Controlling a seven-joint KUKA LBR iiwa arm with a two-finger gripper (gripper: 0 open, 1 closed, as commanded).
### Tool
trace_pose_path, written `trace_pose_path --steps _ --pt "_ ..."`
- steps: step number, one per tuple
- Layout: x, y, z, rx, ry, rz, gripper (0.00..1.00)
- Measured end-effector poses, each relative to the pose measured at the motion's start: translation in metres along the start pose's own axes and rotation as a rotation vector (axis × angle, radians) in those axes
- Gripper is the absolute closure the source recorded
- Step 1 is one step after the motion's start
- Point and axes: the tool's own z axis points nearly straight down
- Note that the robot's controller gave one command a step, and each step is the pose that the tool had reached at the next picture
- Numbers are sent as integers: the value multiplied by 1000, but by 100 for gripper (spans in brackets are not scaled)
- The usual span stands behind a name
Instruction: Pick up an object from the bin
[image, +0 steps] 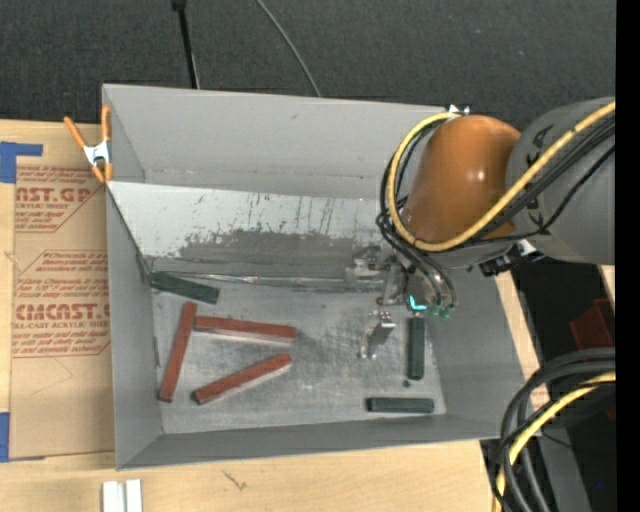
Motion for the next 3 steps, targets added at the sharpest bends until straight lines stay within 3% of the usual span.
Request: trace_pose_path --steps 1,2,3 --pt "-2 0 -4 0 -8 0 0" --pt "-4 72 23 -1 -8 38 0" --pt "-6 122 30 -2 -8 6 0"
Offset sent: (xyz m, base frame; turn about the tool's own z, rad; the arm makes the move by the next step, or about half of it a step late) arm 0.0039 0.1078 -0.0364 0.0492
